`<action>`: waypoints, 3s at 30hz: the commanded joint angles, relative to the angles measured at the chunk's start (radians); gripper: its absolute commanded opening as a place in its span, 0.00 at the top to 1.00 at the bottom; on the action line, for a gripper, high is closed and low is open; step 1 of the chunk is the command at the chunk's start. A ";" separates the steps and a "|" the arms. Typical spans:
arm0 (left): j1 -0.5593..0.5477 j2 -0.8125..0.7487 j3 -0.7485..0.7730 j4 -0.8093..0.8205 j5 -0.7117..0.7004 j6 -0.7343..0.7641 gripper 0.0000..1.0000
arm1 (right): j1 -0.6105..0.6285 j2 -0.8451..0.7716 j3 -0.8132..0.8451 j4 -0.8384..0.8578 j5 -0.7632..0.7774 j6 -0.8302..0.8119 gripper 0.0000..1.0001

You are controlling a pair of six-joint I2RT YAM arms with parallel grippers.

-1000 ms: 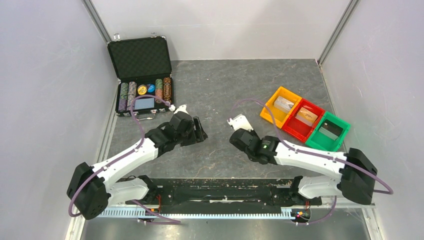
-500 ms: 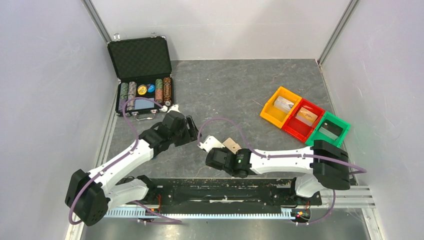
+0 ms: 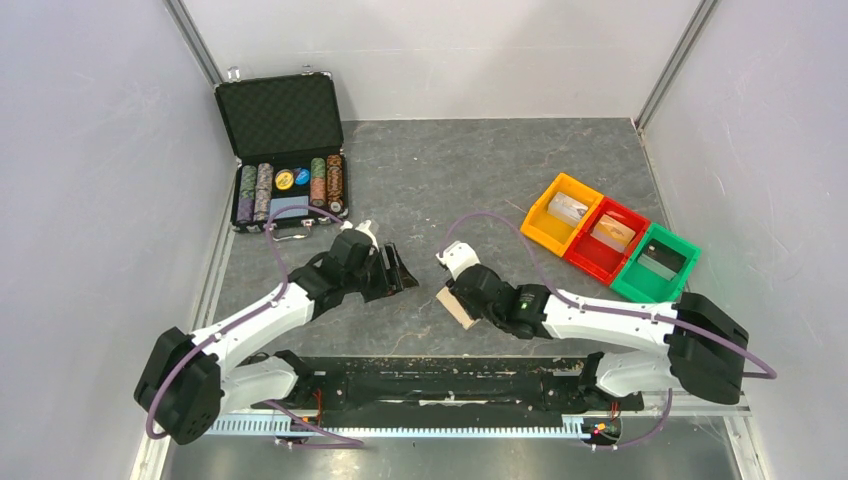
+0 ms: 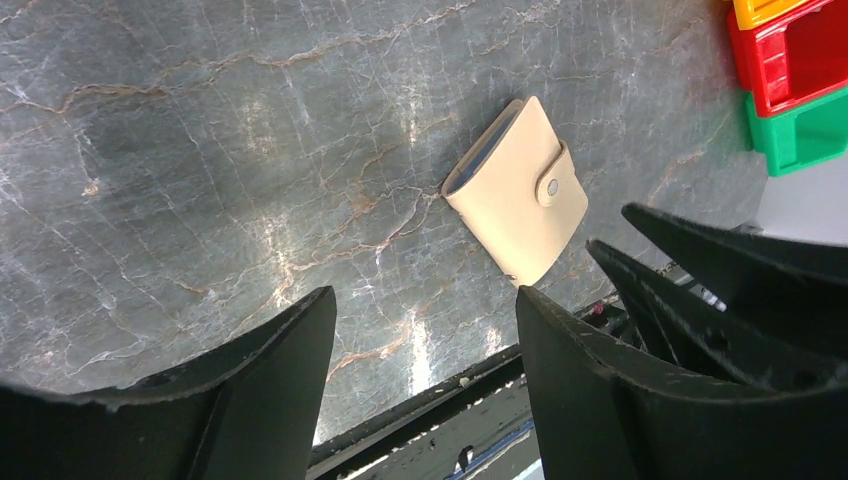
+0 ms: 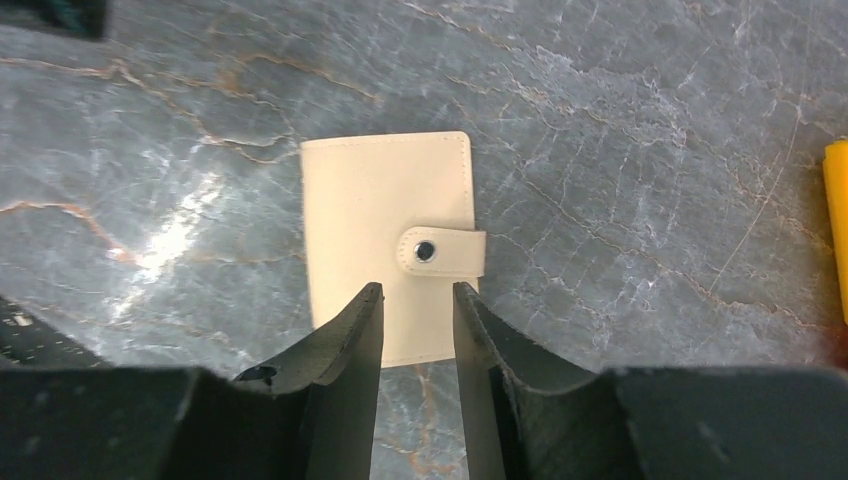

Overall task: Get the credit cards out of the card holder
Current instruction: Open the card holder at the center of the board.

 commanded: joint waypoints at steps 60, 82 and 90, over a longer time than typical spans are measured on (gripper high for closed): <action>-0.069 0.049 -0.176 0.368 0.099 -0.076 0.19 | -0.141 -0.005 -0.262 0.573 -0.342 0.398 1.00; -0.077 -0.181 -0.190 0.174 -0.157 -0.072 0.21 | -0.036 0.215 0.012 0.236 -0.109 0.072 0.68; -0.077 -0.174 -0.182 0.159 -0.148 -0.065 0.21 | 0.010 0.331 0.025 0.145 0.012 0.080 0.66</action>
